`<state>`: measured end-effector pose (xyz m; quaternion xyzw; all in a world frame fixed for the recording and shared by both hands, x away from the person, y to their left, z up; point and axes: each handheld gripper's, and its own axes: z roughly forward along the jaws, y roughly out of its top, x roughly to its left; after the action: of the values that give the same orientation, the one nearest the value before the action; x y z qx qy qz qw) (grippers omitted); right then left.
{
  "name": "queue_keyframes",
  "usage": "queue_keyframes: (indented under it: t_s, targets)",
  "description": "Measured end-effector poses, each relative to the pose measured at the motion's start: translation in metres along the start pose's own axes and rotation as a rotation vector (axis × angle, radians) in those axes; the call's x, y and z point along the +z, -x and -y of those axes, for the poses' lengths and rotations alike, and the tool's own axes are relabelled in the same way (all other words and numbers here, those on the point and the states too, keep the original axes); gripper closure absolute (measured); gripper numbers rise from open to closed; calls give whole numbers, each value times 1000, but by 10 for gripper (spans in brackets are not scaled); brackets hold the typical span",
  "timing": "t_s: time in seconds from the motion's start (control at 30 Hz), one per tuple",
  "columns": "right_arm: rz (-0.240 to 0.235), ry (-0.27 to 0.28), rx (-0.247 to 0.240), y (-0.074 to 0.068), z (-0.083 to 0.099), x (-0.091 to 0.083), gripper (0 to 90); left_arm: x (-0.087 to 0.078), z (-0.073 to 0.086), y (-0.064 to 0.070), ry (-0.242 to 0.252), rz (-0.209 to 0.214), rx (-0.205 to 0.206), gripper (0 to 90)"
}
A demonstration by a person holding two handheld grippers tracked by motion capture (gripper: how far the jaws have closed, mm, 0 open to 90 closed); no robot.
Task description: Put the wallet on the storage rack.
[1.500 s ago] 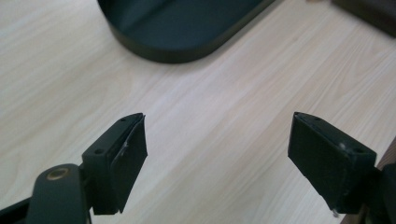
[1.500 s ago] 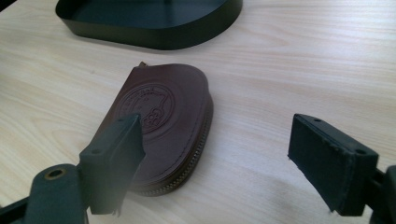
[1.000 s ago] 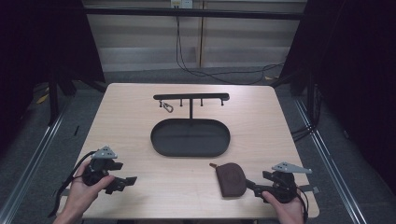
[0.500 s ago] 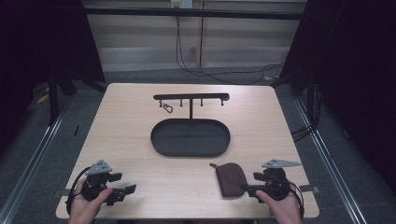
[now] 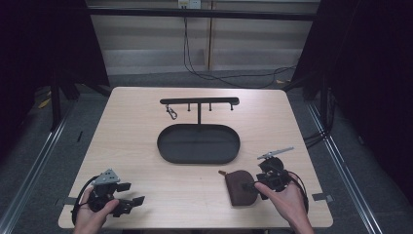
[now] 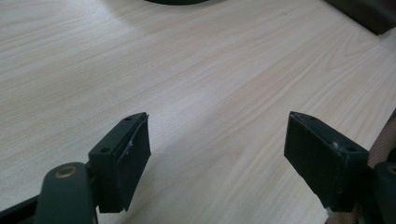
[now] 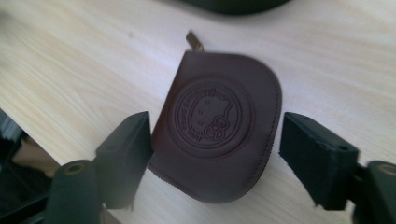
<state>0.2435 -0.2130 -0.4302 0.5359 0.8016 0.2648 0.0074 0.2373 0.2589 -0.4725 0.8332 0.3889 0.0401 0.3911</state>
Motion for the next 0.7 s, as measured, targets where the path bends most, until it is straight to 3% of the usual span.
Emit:
queue_keyframes:
  t_s: [0.1,0.17,0.5,0.7]
  targets:
    - [-6,-92,-16,-1,-7,7,145,-1,-1,0,0,-1,9,224]
    - [-13,-123,-17,-1,-10,10,156,-1,-1,1,-1,-4,11,224]
    - [14,-230,-28,2,-25,18,156,-3,-2,1,-8,2,23,224]
    - [15,-273,-11,4,-35,24,158,-1,-2,2,-40,3,51,224]
